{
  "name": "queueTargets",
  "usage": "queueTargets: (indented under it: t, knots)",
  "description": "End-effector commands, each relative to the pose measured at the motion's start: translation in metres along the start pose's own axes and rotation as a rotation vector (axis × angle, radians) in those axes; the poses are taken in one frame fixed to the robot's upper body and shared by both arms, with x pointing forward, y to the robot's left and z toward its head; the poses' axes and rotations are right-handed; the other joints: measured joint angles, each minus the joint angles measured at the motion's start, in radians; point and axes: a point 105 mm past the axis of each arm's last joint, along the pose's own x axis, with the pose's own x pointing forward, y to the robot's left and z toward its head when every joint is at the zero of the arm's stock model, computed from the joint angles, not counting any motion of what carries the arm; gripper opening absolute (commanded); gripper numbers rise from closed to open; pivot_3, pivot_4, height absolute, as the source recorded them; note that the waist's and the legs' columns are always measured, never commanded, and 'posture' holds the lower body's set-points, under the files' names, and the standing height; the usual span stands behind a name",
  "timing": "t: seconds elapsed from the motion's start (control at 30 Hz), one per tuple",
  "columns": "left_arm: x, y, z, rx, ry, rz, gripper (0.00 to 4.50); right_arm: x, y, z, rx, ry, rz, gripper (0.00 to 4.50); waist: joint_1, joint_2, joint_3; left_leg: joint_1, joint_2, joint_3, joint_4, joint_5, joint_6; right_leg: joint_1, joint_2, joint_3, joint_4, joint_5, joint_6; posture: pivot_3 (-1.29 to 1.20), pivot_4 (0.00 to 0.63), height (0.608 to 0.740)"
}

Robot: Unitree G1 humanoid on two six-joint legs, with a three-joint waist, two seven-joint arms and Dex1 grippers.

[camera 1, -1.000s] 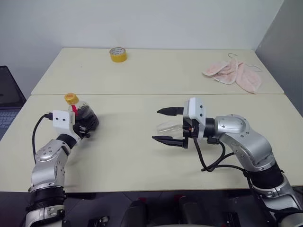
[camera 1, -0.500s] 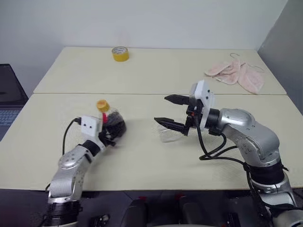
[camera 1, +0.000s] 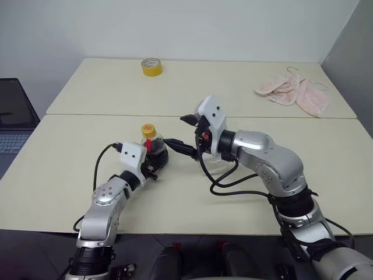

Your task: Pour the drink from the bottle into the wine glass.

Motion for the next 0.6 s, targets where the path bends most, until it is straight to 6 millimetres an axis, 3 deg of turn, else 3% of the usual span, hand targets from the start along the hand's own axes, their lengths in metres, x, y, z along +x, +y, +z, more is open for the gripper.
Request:
queueTargets:
  t: [0.03,0.5,0.6]
  knots:
    - [0.003,-0.015,-0.005,-0.003,0.037,-0.051,1.82,0.006,0.005,0.013,-0.02,-0.042,0.001,4.5,0.0,0.0,0.0,0.0,0.0,0.0,0.0,0.0,0.0,0.0,0.0,0.0,0.0,0.0,0.0,0.0,0.15,0.74]
    - [0.005,-0.022,-0.004,-0.004,0.039,-0.073,1.72,0.03,0.007,0.024,0.046,-0.098,-0.007,4.5,-0.001,0.0,0.0,0.0,0.0,-0.001,0.0,0.0,0.0,0.0,0.0,-0.001,0.0,0.0,0.0,0.0,0.15,0.74]
    - [0.004,-0.023,-0.005,-0.004,0.041,-0.072,1.71,0.03,0.007,0.027,0.05,-0.107,-0.004,3.88,-0.001,0.0,0.0,0.0,0.0,-0.001,0.0,0.0,0.0,0.0,0.0,-0.001,0.001,0.0,0.0,0.0,0.15,0.74]
